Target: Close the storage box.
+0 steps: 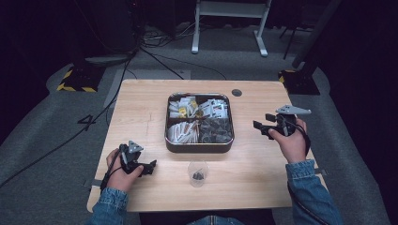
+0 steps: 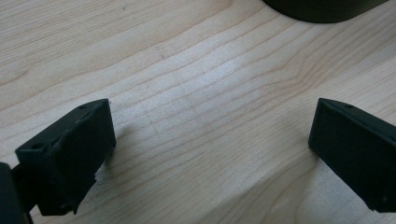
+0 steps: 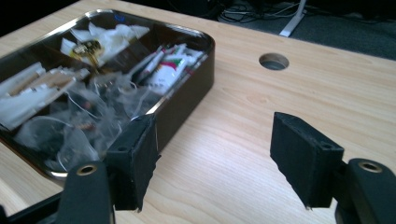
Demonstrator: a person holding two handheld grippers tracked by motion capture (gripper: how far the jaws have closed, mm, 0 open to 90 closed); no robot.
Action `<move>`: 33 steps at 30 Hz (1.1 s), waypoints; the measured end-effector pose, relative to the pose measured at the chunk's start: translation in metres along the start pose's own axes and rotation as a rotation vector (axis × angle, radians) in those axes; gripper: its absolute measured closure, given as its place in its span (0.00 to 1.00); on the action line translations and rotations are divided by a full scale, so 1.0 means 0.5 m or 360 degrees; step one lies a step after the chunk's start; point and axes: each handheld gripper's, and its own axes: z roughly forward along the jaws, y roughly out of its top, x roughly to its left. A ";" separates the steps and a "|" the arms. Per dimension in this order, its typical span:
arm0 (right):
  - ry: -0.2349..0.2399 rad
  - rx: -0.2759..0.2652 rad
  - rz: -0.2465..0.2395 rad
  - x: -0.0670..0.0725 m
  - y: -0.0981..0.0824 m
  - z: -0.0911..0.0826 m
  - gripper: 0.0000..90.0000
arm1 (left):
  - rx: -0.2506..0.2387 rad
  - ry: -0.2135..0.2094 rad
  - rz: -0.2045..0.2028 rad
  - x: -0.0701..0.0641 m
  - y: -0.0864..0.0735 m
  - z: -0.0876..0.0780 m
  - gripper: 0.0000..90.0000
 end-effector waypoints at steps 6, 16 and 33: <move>-0.0020 0.0032 -0.0006 -0.026 -0.036 -0.002 0.35 | -0.0016 -0.0008 0.0020 0.008 -0.003 -0.004 0.05; -0.0075 0.0051 0.0008 -0.089 -0.111 -0.003 0.34 | -0.0053 0.0015 -0.0004 0.013 -0.004 -0.008 0.17; -0.0092 0.0187 0.0111 -0.165 -0.218 0.018 0.26 | -0.0058 0.0036 -0.0030 0.024 -0.004 -0.008 0.17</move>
